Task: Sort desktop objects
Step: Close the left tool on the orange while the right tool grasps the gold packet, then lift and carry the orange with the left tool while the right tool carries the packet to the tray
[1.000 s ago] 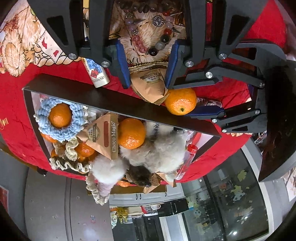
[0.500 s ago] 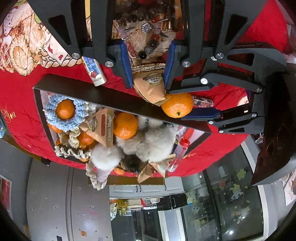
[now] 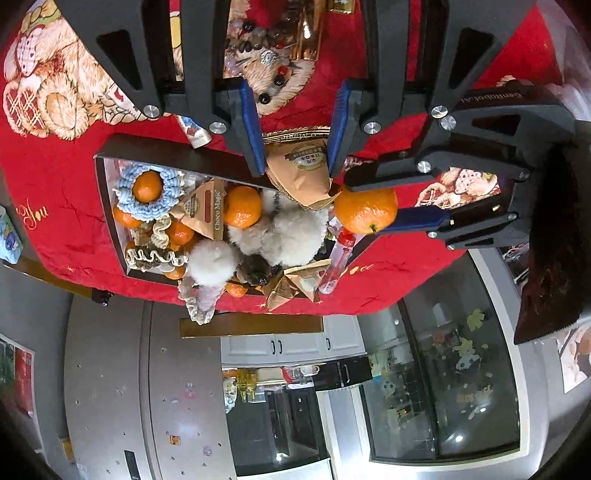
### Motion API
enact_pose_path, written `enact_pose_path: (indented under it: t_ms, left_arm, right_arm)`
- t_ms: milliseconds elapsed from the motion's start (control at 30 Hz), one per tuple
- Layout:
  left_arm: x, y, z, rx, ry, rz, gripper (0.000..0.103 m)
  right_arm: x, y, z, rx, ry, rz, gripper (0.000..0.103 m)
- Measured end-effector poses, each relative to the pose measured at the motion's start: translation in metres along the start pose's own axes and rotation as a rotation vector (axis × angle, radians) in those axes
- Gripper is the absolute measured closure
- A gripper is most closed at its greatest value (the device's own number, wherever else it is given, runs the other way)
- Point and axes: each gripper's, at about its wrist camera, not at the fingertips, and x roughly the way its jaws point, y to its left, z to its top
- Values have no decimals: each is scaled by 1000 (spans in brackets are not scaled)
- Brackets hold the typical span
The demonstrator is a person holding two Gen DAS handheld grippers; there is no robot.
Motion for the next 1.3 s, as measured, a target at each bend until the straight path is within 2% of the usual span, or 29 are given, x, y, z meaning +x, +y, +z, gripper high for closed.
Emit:
enact_pose_path:
  t_ms: [367,667,900,1100,1300]
  left_arm:
    - [-8,3,1,-33,8,-7,61]
    - [7,18,13,-91,27,0,61]
    - [23,35,28,-136,28,28,61]
    - [34,53,52,-174,-8,54,61]
    - [58,82,76,-219,18,78,61]
  right_arm:
    - [-16,-5,7,46,-24,5,71]
    - [-11,-16,32,68,-43,-14,71]
    - [7,-27,56,86,-50,-24,71]
    - [30,-39,77,123,-53,-25,71]
    - [53,-48,99,150,-52,-16,71]
